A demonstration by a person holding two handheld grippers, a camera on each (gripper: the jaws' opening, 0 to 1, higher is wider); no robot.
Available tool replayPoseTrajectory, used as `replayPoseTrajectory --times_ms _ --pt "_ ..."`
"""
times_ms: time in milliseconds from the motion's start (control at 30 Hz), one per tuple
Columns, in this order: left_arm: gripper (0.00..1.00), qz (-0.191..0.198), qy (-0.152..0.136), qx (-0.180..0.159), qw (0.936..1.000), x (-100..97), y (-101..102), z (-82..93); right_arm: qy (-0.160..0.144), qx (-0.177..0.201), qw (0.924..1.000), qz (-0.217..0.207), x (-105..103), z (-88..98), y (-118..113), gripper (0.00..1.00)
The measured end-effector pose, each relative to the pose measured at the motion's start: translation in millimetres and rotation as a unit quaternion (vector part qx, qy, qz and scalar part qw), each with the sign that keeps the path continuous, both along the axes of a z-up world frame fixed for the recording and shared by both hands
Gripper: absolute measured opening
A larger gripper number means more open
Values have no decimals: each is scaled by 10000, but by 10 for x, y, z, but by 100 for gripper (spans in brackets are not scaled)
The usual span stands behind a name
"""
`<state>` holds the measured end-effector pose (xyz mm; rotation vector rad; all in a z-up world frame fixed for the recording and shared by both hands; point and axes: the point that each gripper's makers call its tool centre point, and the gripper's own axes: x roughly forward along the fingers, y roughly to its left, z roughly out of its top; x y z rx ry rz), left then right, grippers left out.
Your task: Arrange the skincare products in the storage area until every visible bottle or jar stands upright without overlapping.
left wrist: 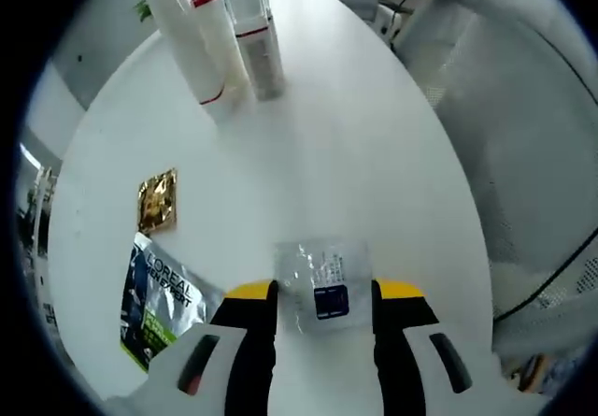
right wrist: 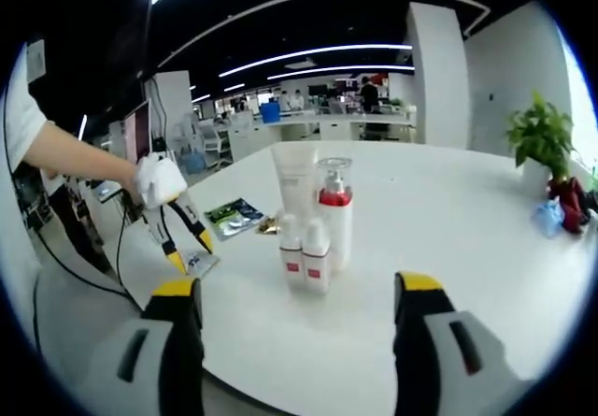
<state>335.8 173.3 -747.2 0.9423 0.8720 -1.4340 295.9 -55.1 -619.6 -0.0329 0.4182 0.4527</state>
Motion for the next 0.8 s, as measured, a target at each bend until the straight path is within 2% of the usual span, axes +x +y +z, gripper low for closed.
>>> replayPoseTrajectory --times_ms 400,800 --pt "38 156 29 -38 9999 10 -17 3 13 -24 10000 14 3 -9 -4 85" --pt "47 216 20 2 9998 1 12 9 23 -10 10000 34 4 -18 -3 85"
